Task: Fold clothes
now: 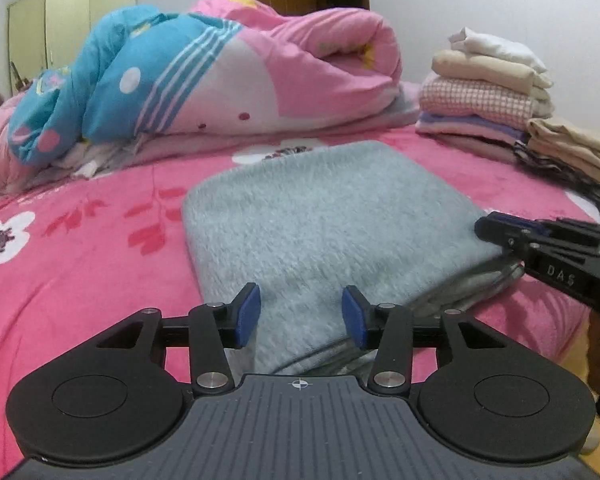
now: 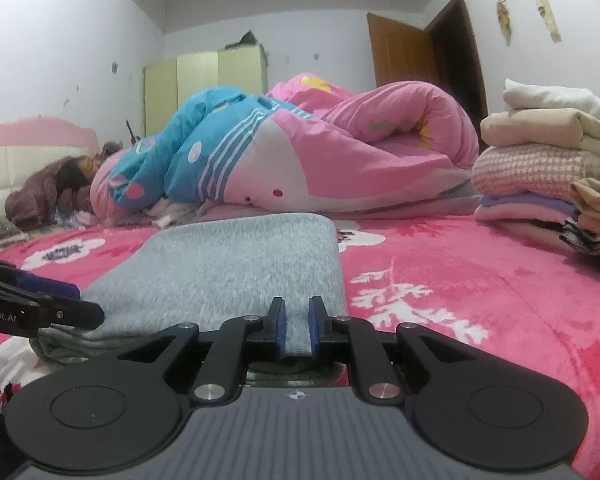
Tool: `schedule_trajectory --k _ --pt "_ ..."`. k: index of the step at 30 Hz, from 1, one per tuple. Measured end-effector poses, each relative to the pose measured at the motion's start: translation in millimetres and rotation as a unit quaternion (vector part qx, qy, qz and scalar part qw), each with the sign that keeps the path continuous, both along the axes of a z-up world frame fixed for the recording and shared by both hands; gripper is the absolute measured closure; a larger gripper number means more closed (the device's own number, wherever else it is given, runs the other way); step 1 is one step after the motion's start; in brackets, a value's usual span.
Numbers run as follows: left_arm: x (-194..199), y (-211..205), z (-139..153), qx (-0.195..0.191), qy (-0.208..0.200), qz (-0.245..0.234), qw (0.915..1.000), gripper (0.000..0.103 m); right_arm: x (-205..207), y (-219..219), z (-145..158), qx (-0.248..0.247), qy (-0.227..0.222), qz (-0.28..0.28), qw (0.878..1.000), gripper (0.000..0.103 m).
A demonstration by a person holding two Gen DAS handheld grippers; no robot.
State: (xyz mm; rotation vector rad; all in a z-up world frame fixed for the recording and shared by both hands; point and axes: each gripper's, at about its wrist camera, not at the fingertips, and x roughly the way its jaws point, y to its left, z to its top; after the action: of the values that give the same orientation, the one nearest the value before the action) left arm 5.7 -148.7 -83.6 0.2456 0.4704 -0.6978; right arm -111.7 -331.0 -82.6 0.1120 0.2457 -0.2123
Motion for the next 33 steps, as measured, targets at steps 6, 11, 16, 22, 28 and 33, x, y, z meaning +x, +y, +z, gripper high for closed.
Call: schedule_trajectory --k 6,11,16,22,28,33 --pt "-2.0 2.8 -1.1 -0.005 0.009 0.002 0.9999 0.054 8.0 -5.2 32.0 0.004 -0.013 0.012 1.0 0.089" --pt "-2.9 2.5 -1.7 -0.004 0.011 0.001 0.9999 0.053 34.4 -12.0 13.5 0.025 0.037 0.009 0.999 0.089" --pt "-3.4 2.4 -2.2 -0.003 0.012 -0.001 0.9999 0.051 41.2 -11.4 27.7 0.027 0.036 0.012 0.999 0.089" --pt "-2.1 2.9 -1.8 -0.007 0.017 -0.001 0.9998 0.05 71.8 -31.1 27.5 0.062 0.059 0.001 0.996 0.089" --pt "-1.0 1.5 -3.0 -0.01 0.021 -0.001 0.9997 0.049 80.6 -42.6 39.9 0.064 0.091 0.023 0.994 0.088" --pt "-3.4 0.8 -3.2 -0.005 0.016 -0.002 0.9999 0.049 118.9 -61.2 48.8 0.044 0.097 0.057 0.993 0.088"
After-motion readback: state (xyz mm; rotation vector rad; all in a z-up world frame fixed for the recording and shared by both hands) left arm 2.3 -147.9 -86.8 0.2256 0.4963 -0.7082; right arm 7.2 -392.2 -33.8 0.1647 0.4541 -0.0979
